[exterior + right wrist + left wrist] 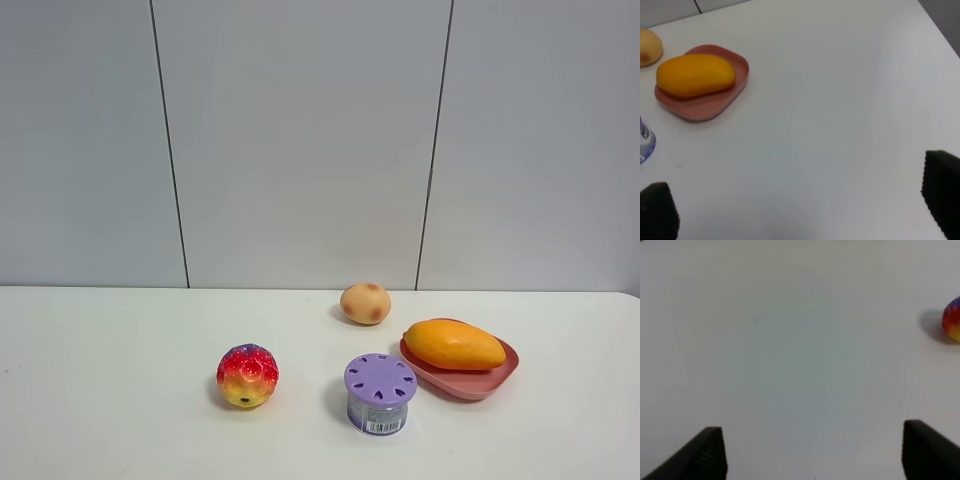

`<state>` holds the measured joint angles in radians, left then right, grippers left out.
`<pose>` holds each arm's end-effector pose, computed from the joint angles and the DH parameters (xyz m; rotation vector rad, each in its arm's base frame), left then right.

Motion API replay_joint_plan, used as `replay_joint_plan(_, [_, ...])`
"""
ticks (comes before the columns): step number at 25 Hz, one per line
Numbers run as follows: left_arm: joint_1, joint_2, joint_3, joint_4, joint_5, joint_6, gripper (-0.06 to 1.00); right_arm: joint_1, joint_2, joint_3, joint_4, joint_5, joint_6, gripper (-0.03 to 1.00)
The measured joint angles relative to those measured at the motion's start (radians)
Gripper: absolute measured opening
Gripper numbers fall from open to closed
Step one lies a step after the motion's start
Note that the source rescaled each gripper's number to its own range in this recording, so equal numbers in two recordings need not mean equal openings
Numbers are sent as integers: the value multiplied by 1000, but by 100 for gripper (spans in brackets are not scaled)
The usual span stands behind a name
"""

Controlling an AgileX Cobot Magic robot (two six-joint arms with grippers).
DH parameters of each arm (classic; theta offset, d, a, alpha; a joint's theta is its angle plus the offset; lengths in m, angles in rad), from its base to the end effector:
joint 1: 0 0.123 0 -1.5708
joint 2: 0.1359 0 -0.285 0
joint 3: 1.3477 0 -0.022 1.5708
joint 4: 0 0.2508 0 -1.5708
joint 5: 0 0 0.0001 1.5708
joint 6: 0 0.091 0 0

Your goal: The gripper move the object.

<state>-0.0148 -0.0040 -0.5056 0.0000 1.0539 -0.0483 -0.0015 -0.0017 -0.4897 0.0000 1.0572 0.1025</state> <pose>-0.0058 0.0001 0.2794 -0.0340 2.0278 -0.0398 -0.0038 0.0000 0.2747 0.1066 2.0472 0.0629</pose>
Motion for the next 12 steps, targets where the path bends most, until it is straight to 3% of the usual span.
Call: replay_joint_plan(12, [0,0,0,0,0,0,18,0,0,0,0,0,0,100])
